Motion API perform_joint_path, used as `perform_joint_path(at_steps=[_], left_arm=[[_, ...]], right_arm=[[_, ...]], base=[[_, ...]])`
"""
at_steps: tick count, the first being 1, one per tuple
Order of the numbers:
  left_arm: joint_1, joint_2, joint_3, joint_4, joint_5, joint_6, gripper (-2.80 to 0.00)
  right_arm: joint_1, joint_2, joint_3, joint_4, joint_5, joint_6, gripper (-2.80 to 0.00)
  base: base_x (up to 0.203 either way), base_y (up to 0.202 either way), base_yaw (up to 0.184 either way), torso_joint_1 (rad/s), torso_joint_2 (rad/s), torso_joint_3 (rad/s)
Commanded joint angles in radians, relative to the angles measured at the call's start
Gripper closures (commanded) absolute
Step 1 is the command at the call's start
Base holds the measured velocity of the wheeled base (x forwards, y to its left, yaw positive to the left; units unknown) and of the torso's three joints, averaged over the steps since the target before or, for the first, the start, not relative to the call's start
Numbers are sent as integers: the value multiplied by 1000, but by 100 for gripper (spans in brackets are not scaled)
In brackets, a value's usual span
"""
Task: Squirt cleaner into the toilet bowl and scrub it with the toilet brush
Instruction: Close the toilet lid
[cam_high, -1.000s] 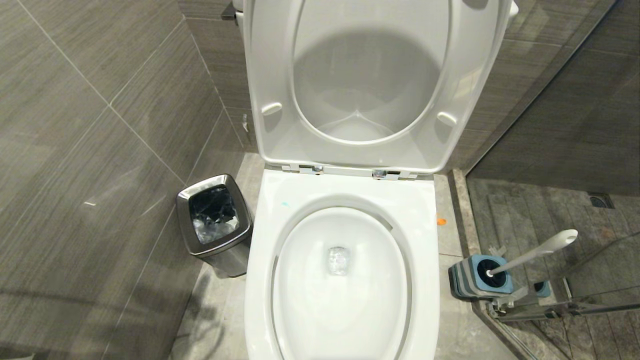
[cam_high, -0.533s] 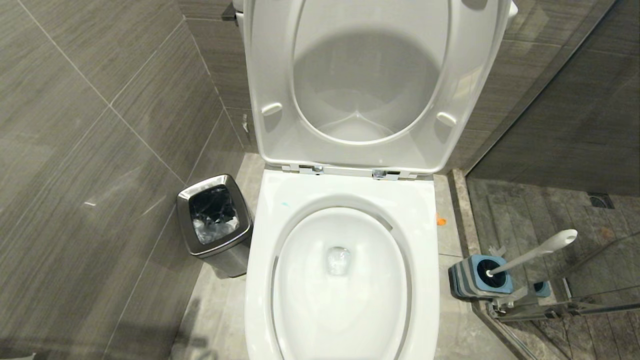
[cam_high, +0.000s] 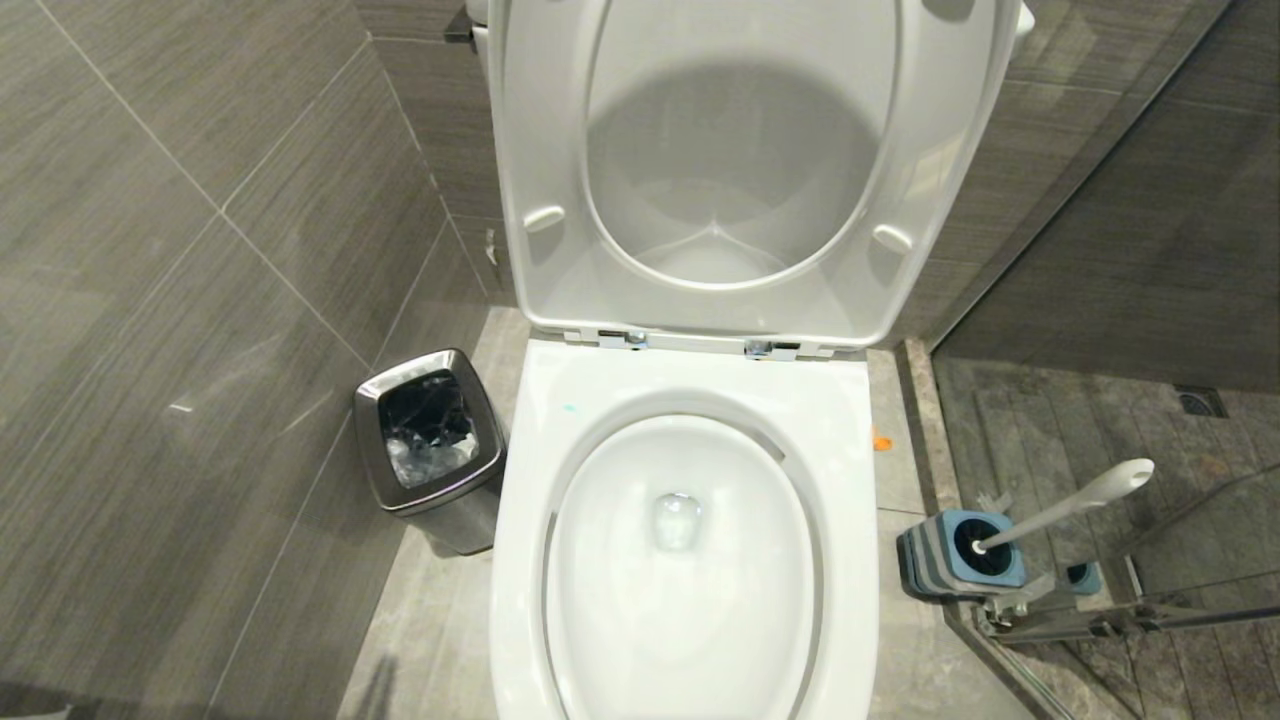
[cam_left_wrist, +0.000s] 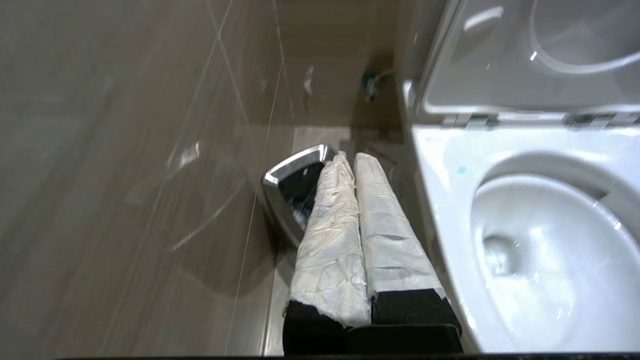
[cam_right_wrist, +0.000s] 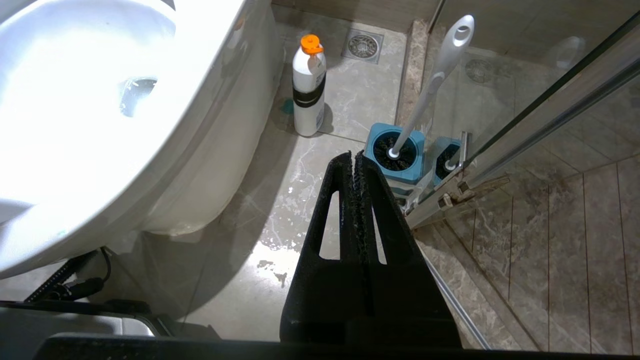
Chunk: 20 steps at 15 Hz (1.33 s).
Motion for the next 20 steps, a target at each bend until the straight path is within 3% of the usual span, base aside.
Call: perform_joint_path(at_steps=[1,3,5,16,20], left_arm=[[32,-78,195,-90,-5,2,0],[59,-142,356,-174,-9,4,0],[85,-243,426,-180,-13,4,0],[126,-509,437,245,-24,37,0],[124,-511,437,307,-51,64,0]], right_arm=[[0,0,2,0,0,-1,0],[0,0,0,0,0,-1,0],[0,0,0,0,0,-1,0],[0,0,0,0,0,1,0],[0,0,0,0,0,1,0]], base=[[0,0,0,0,0,0],[0,0,0,0,0,0],[0,0,0,0,0,0],[0,0,0,0,0,0],[0,0,0,0,0,0]])
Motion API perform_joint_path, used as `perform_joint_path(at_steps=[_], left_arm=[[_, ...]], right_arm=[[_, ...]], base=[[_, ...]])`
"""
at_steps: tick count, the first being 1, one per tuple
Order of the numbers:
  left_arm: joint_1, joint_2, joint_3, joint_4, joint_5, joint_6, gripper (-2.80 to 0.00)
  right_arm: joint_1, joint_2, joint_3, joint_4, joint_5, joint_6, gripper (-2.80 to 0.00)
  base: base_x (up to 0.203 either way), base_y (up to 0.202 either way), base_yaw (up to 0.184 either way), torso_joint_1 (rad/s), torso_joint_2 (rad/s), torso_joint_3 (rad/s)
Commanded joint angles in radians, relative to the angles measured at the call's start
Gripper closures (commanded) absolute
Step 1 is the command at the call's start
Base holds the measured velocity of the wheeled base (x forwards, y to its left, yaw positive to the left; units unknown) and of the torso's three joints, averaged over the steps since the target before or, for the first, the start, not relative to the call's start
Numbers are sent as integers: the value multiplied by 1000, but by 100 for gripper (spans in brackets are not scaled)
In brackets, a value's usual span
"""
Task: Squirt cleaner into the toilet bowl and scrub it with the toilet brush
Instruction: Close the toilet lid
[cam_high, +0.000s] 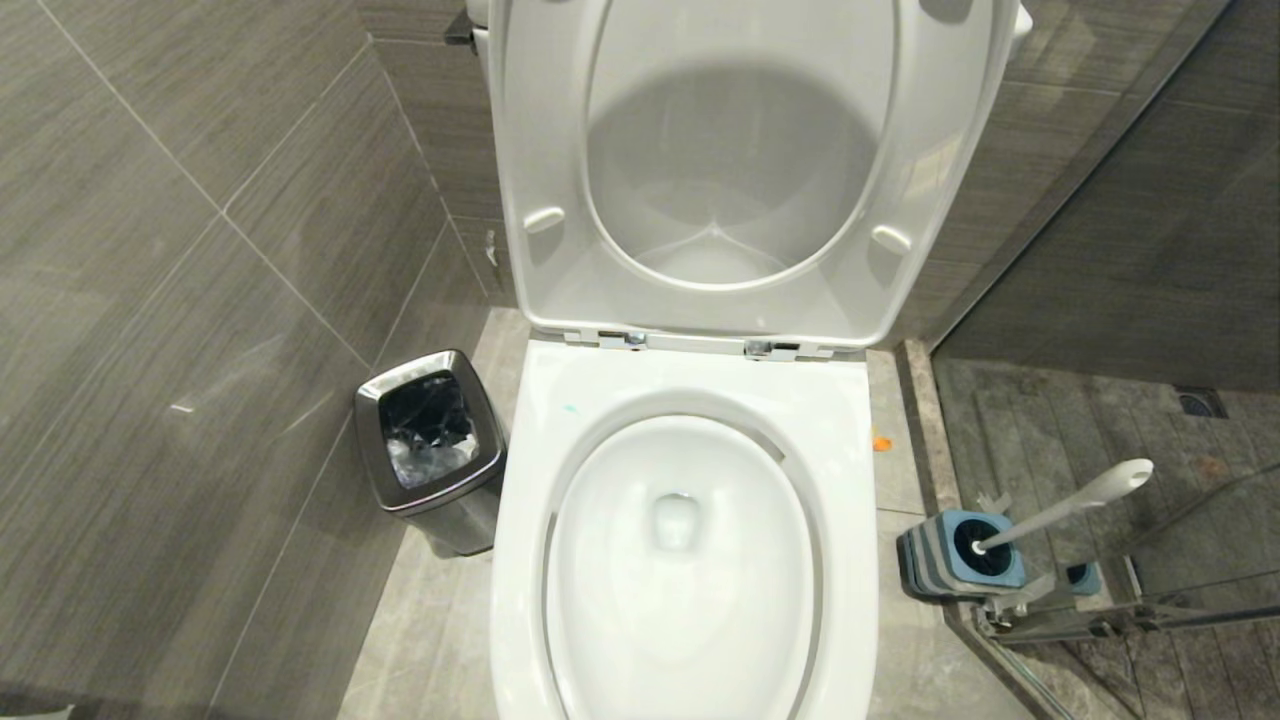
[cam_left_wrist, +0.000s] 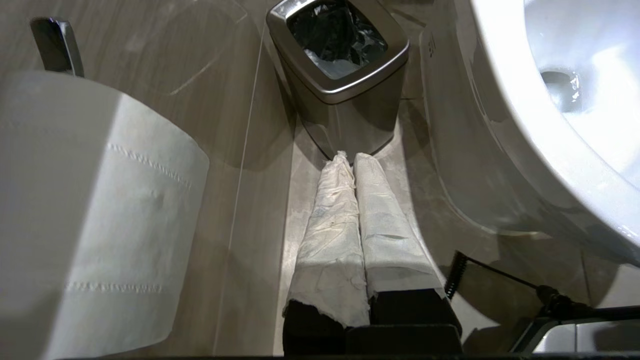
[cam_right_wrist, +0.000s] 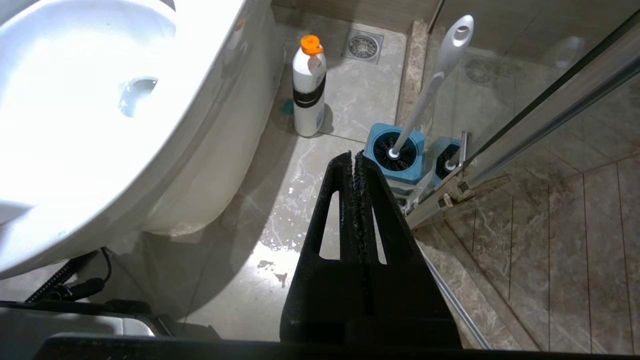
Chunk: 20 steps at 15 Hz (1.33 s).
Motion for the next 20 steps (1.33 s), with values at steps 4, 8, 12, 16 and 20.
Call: perform_joint_path(at_steps=[4,8,12,16,20], left_arm=[[-6,-3,0,2,-46,26,0],[-6,-7,1,-1,-37,-29,0],[-7,-7,2,-3,-19,-75,0],[-6,-7,2,-3,-18,-77,0],[-6,-7,1,-3,-18,-77,0]], right_arm=[[0,0,1,0,0,0,0],[0,0,0,0,0,0,0],[0,0,0,0,0,0,0],[0,0,0,1,-1,-4,0],[1,50,-156,38,13,4,0]], base=[[0,0,0,0,0,0],[0,0,0,0,0,0],[0,0,0,0,0,0],[0,0,0,0,0,0],[0,0,0,0,0,0]])
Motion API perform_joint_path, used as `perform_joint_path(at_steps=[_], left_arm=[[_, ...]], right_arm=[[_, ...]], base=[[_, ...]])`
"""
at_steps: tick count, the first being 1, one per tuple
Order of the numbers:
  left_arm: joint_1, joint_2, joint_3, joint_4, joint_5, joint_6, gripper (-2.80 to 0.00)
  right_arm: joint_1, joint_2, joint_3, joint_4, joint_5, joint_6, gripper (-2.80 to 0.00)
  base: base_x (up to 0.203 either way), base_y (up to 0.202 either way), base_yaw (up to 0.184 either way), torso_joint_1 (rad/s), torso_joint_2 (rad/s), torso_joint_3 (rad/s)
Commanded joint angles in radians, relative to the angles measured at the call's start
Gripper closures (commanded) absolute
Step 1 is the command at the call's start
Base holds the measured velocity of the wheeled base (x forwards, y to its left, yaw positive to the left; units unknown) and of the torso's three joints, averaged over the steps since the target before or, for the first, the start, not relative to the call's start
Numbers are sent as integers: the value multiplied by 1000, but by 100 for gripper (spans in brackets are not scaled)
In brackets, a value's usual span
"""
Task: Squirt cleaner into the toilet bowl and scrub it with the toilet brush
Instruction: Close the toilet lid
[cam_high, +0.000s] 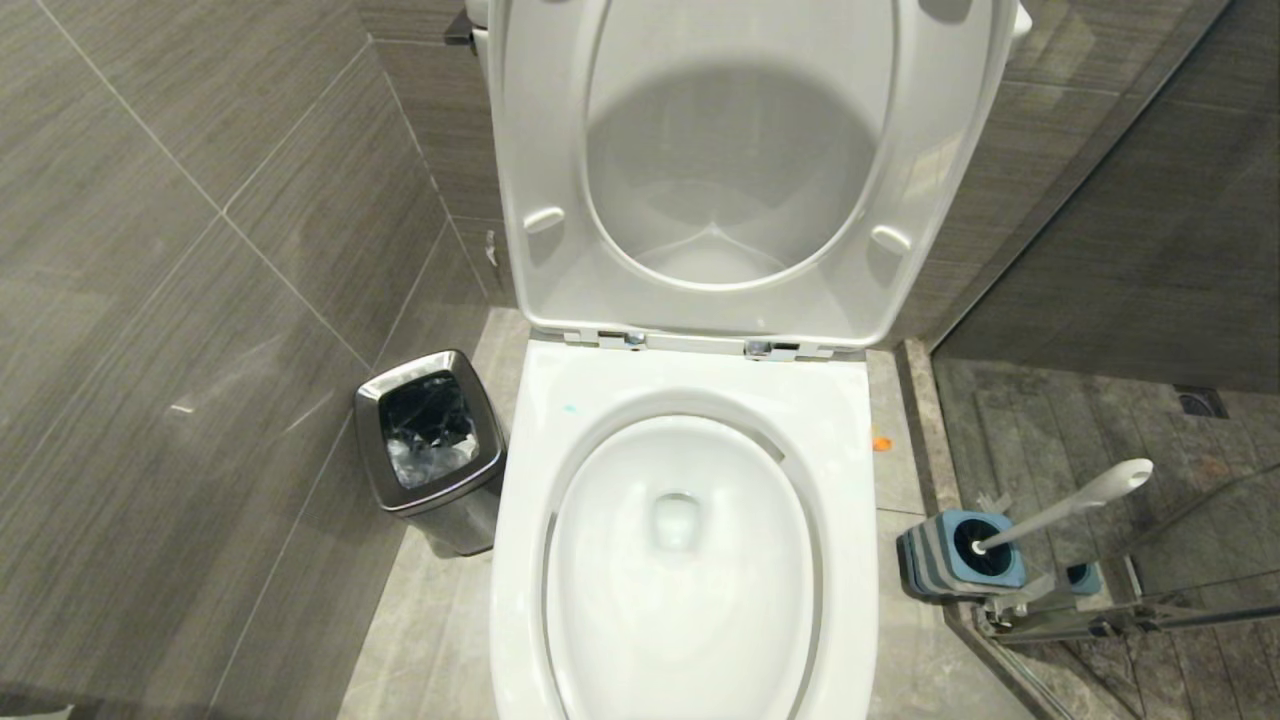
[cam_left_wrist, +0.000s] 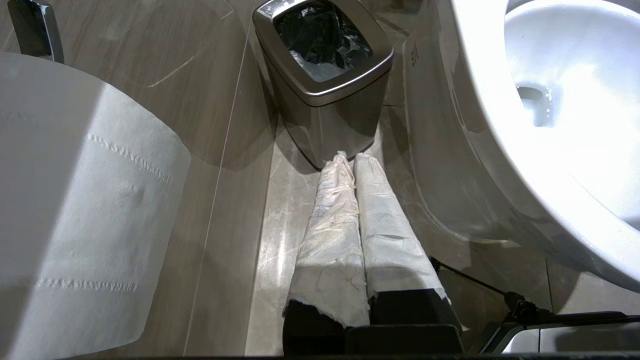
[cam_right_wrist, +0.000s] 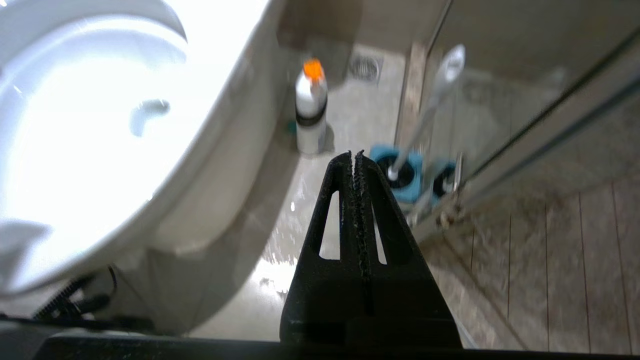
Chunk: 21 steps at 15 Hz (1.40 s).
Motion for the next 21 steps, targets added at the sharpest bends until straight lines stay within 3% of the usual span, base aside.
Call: perform_joint_path(at_steps=[1,9,14,17,21], left_arm=[[1,3,0,0,0,0,0],[1,3,2,0,0,0,0],[1,3,0,2,-2,4,0],[1,3,1,0,4,-4,0],[1,3,1,0,6,-8,0]], right_arm=[[1,108,-167,37,9,12,0],[2,826,-1008,64,124,115,0],[0,1150,-1574,71,75,159,0],[-1,1285,-1723,73,28,200,0],[-2,1436,-1878,82,26,237,0]], base=[[0,0,0,0,0,0],[0,0,0,0,0,0],[0,0,0,0,0,0],[0,0,0,0,0,0],[0,0,0,0,0,0]])
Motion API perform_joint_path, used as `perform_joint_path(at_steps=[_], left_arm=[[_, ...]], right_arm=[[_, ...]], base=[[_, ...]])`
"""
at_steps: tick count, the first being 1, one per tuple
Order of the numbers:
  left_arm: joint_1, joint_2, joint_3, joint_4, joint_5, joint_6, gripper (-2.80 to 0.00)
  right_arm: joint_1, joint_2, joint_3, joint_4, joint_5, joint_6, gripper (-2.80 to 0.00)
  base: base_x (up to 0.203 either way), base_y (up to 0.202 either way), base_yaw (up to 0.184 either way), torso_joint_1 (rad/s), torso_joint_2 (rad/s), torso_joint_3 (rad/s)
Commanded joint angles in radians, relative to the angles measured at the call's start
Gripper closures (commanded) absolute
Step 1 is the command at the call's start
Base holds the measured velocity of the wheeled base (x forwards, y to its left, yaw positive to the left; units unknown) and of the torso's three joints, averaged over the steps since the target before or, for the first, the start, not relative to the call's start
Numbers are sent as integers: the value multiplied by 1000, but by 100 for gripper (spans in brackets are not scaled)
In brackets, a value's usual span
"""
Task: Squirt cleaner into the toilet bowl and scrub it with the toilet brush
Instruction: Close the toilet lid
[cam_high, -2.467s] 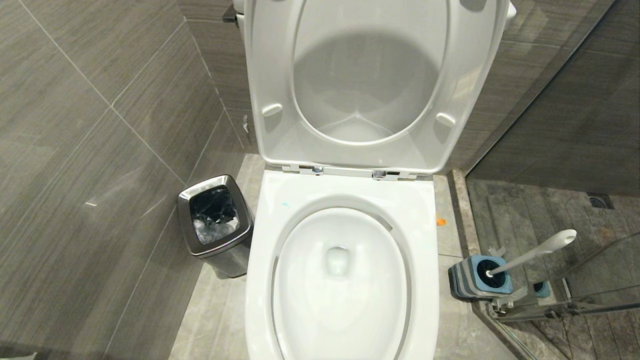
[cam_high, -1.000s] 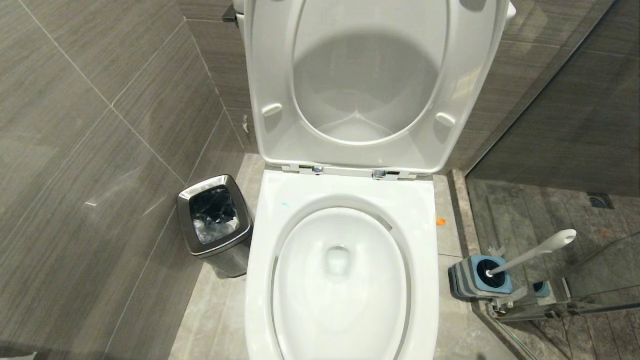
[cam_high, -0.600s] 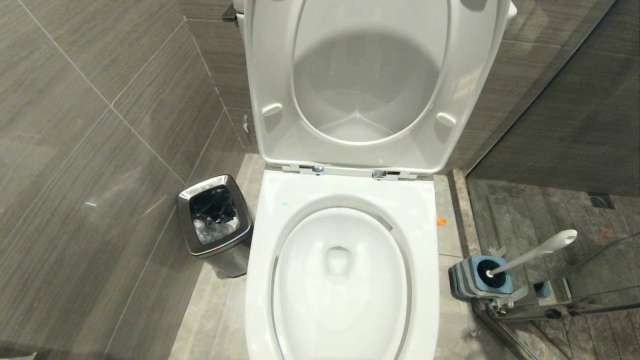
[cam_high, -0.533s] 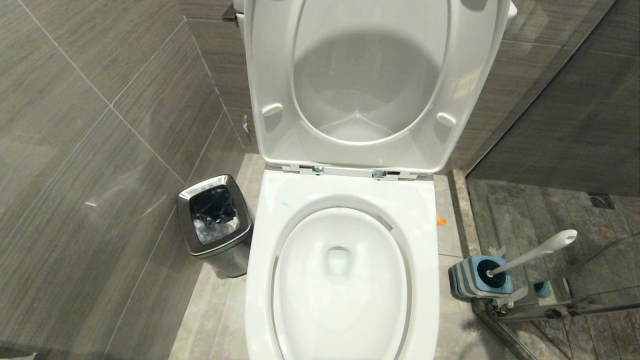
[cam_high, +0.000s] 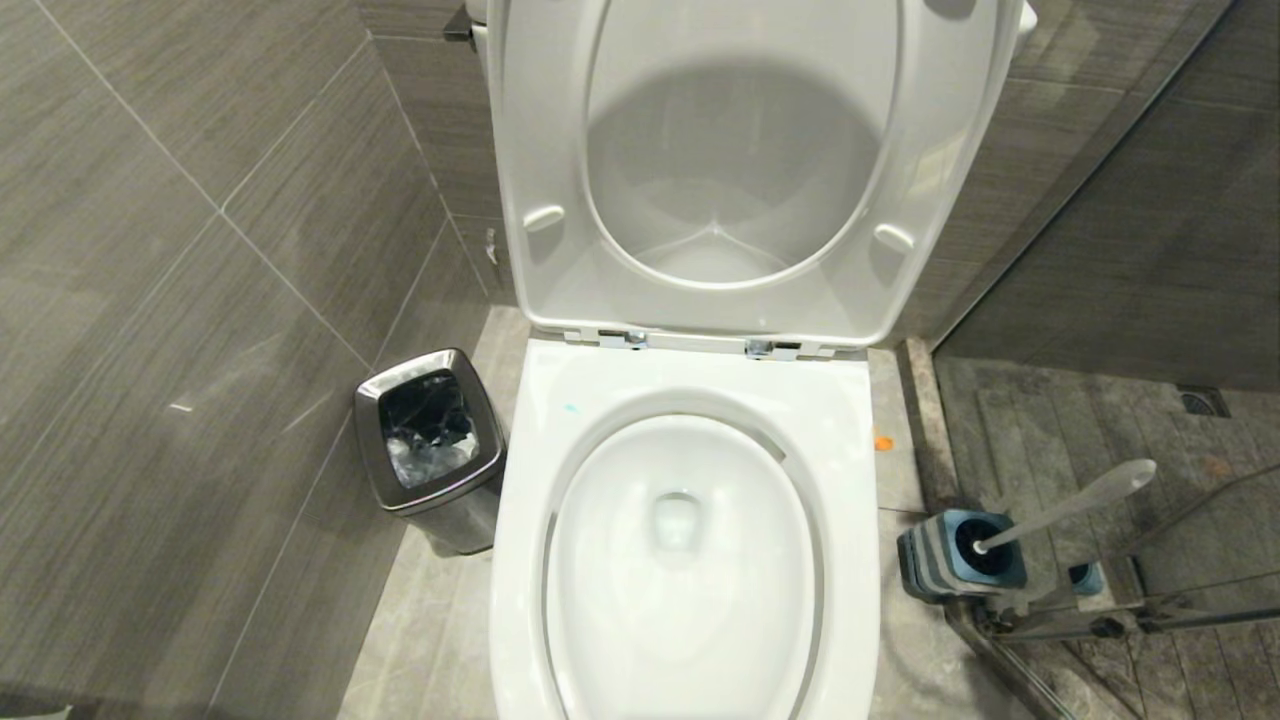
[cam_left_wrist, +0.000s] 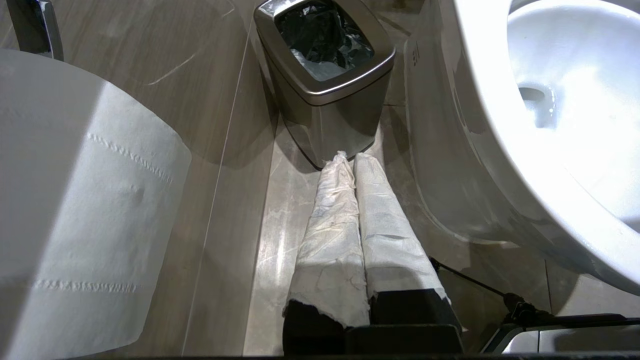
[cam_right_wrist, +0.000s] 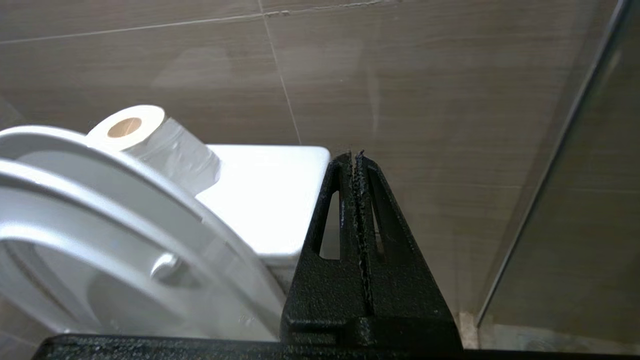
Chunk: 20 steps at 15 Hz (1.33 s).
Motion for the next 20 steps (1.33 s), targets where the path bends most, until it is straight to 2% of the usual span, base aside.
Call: perform_joint_path(at_steps=[1,5,14,18,20], left_arm=[[1,2,0,0,-1,2,0],[0,2,0,0,0,-3,0],[-1,2,0,0,2,-4,0],[1,2,1,0,1,-5,0],[1,2,0,0,0,-4,0]], right_arm=[[0,124,-92,33,6,4,0],[2,137,-93,105,9,5,0],[6,129,-89,108,11,12,0],[6,120,-90,107,108,105,0],[6,124,-90,107,112,147,0]], base=[[0,0,0,0,0,0],[0,0,0,0,0,0],[0,0,0,0,0,10],[0,0,0,8,2,165],[0,0,0,3,-1,158]])
